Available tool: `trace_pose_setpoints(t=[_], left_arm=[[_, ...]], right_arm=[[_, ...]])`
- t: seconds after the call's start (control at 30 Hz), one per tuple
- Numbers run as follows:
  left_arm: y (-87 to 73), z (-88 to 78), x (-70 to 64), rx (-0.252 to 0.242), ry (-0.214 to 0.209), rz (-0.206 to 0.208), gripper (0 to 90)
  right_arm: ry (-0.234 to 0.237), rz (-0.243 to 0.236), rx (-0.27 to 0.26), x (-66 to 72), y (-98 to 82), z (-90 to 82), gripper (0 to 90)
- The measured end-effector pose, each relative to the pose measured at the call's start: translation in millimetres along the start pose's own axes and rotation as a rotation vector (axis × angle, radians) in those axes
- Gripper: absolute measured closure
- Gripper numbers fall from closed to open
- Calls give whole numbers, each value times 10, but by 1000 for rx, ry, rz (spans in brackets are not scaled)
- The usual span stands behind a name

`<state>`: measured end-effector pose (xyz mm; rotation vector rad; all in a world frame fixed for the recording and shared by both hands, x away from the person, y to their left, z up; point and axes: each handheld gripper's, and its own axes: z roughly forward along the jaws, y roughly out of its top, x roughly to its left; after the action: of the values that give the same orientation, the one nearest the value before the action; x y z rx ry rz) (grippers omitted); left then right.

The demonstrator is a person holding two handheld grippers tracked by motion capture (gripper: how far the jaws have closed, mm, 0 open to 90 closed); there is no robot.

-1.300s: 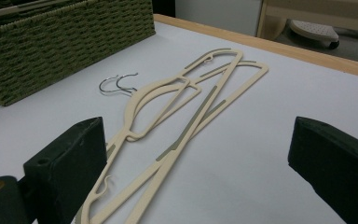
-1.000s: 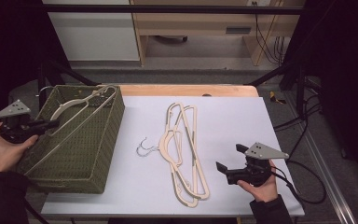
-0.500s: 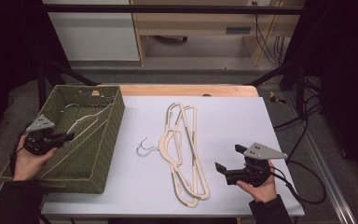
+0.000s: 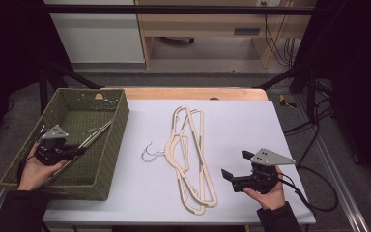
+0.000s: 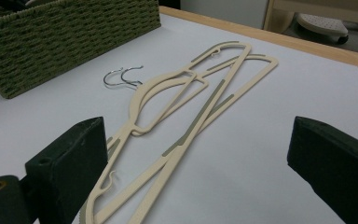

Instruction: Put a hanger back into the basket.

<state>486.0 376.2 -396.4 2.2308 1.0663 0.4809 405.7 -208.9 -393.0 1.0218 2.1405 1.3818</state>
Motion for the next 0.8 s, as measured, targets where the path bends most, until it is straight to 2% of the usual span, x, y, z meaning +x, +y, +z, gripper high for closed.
trace_pose_setpoints(t=[0.07,0.27,0.33,0.53,0.67,0.8], left_arm=[[4,34,-34,31,13,27,764],[4,52,-46,35,4,20,748],[11,63,-58,54,-3,33,732],[11,81,-75,52,-7,44,684],[31,66,-85,45,-7,45,592],[64,-4,-84,-13,9,31,460]], right_arm=[[0,4,-1,9,-3,9,53],[6,0,1,24,-5,23,55],[7,3,2,31,-5,31,55],[11,-4,5,61,1,52,55],[20,-10,6,85,12,59,55],[26,-4,0,101,20,68,54]])
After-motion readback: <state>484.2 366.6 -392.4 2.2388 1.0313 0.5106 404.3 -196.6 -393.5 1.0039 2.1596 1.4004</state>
